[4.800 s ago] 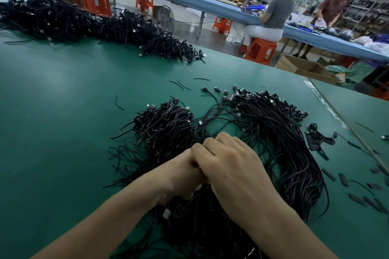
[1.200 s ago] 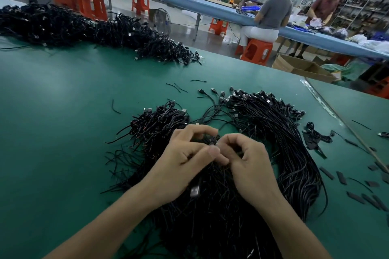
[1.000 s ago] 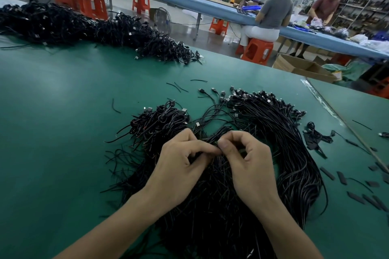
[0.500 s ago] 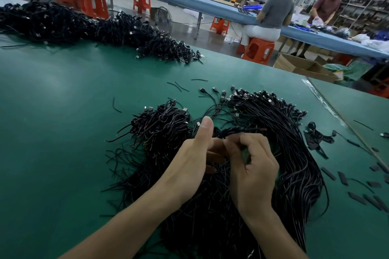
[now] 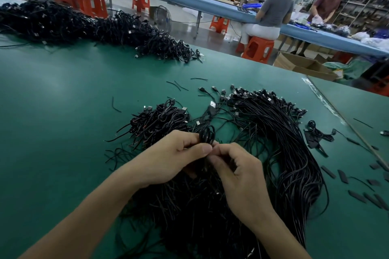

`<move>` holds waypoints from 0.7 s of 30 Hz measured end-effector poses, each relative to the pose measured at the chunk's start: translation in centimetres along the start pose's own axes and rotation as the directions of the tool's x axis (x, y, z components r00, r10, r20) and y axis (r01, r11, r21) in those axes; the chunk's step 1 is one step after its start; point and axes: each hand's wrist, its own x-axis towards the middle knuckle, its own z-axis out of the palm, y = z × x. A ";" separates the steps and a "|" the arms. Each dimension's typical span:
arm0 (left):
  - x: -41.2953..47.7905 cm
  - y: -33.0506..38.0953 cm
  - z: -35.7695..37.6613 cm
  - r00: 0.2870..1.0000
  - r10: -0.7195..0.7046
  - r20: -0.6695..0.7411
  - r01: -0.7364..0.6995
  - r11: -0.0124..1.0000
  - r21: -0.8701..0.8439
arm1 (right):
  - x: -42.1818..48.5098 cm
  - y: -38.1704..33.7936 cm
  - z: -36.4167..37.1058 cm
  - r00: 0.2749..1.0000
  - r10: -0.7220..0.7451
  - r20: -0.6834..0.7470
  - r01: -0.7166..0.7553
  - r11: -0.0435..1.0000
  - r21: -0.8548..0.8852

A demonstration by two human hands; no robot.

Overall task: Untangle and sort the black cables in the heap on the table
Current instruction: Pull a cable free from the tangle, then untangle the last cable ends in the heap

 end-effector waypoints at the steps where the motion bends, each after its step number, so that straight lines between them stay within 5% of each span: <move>1: 0.0 -0.1 -0.4 0.999 0.033 0.014 -0.034 0.997 0.067 | 0.1 -0.1 0.0 0.997 0.066 0.034 -0.068 0.995 0.071; 5: 0.3 -0.1 -1.1 0.992 0.126 0.032 -0.130 0.962 0.242 | 0.3 -0.1 0.0 0.914 0.309 0.263 -0.394 0.833 0.390; 8: 1.2 0.3 -1.8 0.988 0.150 -0.033 -0.123 0.903 0.411 | 0.8 1.4 -0.5 0.858 0.379 0.347 -0.506 0.738 0.447; 11: 2.5 0.4 -3.3 0.929 0.198 -0.313 0.001 0.843 0.538 | 1.9 4.2 -1.7 0.870 0.471 0.145 -0.493 0.833 0.252; 14: 3.6 0.2 -4.8 0.805 0.257 -0.535 0.155 0.779 0.607 | 2.7 7.7 -3.4 0.871 0.481 -0.096 -0.490 0.848 -0.200; 18: 4.8 -1.3 -5.3 0.776 0.238 -0.584 0.352 0.605 0.714 | 3.3 10.7 -3.5 0.824 0.567 -0.027 -0.498 0.699 -0.514; 21: 5.2 -1.9 -5.1 0.775 0.182 -0.605 0.390 0.616 0.685 | 3.4 11.6 -2.9 0.774 0.632 -0.037 -0.552 0.645 -0.528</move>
